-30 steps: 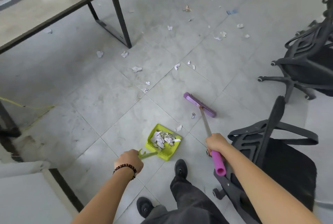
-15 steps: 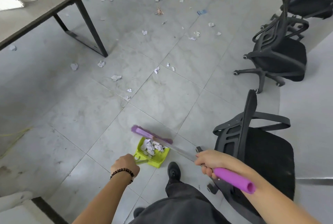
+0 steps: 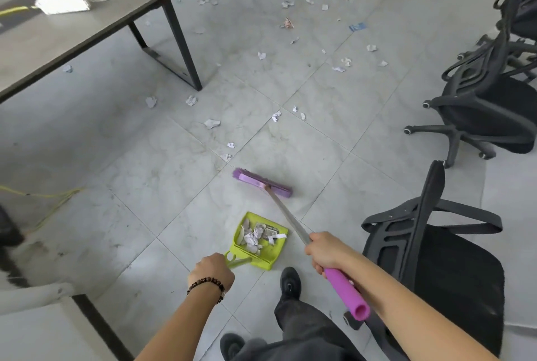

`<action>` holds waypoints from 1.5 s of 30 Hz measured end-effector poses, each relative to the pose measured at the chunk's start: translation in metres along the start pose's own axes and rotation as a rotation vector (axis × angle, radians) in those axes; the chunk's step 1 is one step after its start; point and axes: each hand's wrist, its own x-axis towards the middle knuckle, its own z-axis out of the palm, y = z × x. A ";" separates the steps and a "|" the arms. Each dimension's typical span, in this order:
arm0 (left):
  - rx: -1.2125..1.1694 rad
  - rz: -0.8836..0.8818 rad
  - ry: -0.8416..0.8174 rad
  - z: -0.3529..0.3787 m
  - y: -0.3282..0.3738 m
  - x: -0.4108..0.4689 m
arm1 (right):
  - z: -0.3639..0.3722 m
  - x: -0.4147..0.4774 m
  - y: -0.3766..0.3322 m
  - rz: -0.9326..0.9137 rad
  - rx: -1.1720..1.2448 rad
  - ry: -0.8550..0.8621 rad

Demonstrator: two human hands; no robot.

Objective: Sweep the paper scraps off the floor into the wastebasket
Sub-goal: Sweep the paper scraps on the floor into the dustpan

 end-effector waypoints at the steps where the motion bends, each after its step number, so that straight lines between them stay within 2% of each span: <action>1: -0.016 -0.014 0.006 -0.001 0.000 0.001 | 0.002 0.006 -0.002 0.001 -0.020 0.002; 7: -0.080 -0.081 0.039 -0.012 0.003 0.017 | -0.007 0.021 -0.007 0.038 -0.172 -0.095; 10: -0.105 -0.107 0.049 -0.022 0.012 0.025 | -0.032 0.026 -0.009 0.025 -0.050 -0.142; 13: -0.132 -0.121 0.070 -0.036 0.019 0.033 | -0.066 0.026 -0.025 0.083 0.217 -0.197; 15: -0.138 -0.132 0.083 -0.047 0.019 0.039 | -0.078 0.030 -0.039 0.066 0.266 -0.209; 24: -0.198 -0.181 0.137 -0.107 -0.021 0.088 | -0.065 0.061 -0.139 -0.064 0.268 -0.105; 29: -0.236 -0.141 0.134 -0.156 -0.044 0.141 | -0.060 0.089 -0.205 -0.053 0.269 -0.017; 38: -0.211 -0.116 0.036 -0.237 -0.066 0.225 | -0.041 0.153 -0.334 -0.058 0.023 0.132; 45: -0.154 -0.105 -0.012 -0.267 -0.058 0.261 | -0.026 0.204 -0.393 -0.003 -0.293 0.138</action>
